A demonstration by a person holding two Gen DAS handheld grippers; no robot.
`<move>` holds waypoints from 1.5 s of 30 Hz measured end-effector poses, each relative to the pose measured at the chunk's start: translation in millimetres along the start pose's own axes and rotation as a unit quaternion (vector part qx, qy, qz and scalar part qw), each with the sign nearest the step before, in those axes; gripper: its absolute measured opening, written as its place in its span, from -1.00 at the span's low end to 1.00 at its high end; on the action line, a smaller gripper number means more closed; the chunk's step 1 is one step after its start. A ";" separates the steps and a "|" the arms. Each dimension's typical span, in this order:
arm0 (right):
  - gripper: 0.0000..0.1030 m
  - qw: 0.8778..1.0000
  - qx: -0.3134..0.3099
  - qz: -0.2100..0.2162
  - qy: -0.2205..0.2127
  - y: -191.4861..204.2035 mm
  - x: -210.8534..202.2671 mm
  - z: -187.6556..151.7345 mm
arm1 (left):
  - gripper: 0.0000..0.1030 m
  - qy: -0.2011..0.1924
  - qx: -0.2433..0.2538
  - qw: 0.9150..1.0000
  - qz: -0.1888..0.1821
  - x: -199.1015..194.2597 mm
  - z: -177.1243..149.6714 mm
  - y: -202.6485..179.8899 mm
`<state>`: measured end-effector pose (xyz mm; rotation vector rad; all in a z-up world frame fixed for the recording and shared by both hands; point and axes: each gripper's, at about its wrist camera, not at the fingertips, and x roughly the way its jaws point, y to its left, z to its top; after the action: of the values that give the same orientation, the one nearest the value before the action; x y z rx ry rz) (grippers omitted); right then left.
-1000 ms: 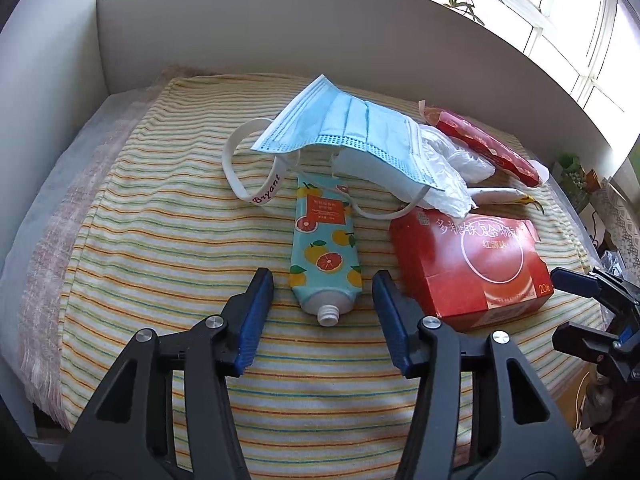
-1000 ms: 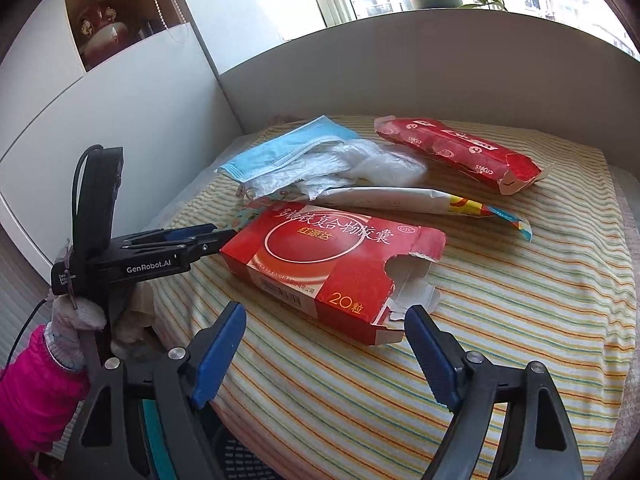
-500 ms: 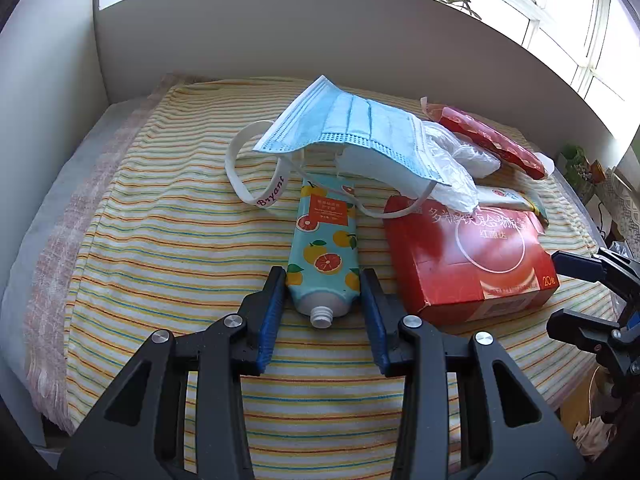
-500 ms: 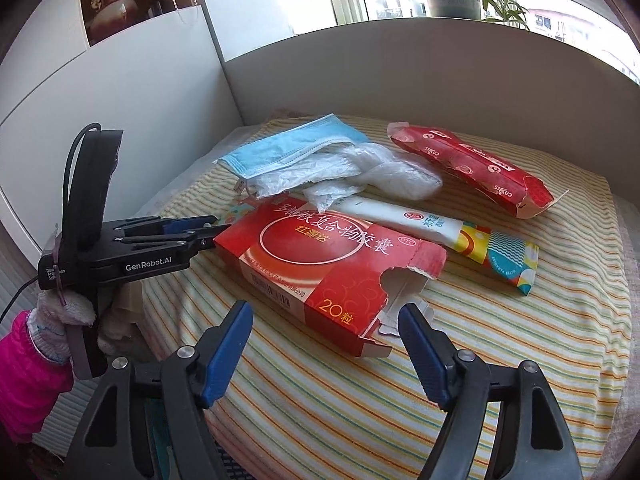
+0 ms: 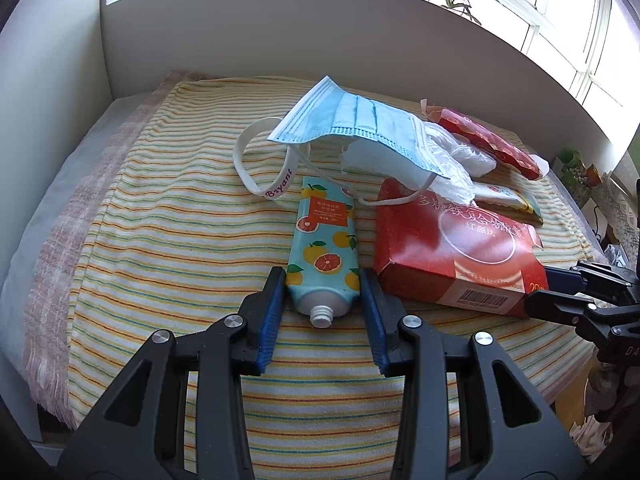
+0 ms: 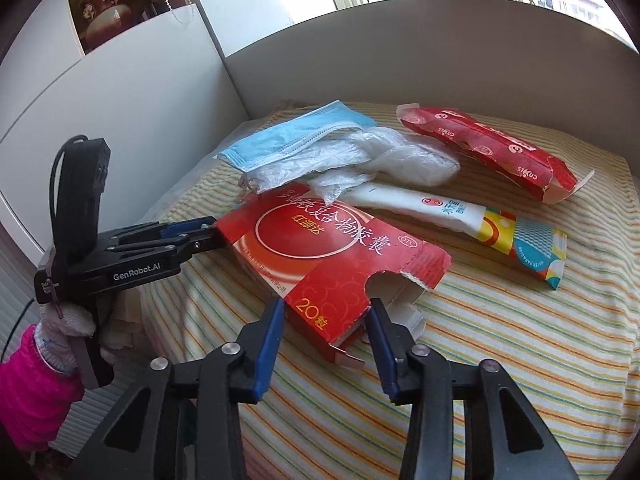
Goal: Collect trash
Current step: 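Close the left tool on the fruit-print tube while the right tool grips the red tissue box, then lift the tube and tissue box and carry them over the wastebasket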
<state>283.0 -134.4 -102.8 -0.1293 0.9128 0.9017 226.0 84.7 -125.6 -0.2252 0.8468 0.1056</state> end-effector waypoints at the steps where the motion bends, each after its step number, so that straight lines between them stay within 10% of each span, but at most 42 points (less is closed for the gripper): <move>1: -0.23 1.000 0.004 0.006 0.000 0.3 -1.5 -0.6 | -0.27 0.000 0.000 1.000 0.000 -0.8 -0.8 -0.1; 22: -0.05 0.999 -0.052 0.007 0.005 46.1 -0.9 -30.5 | -0.27 0.004 -0.002 1.000 0.005 -17.3 -12.1 -3.9; 29: -0.39 0.997 -0.067 -0.032 0.004 52.9 -2.9 -34.8 | -0.27 -0.008 -0.009 1.000 0.005 -34.1 -19.5 2.4; 45: -0.46 0.997 -0.014 -0.050 -0.049 50.0 -41.6 -56.8 | -0.27 -0.033 -0.019 0.999 -0.006 -86.6 -64.6 5.1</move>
<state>199.2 -154.0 -95.1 -0.1529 0.7956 0.8219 120.9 73.9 -102.6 -0.2603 0.7791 0.1171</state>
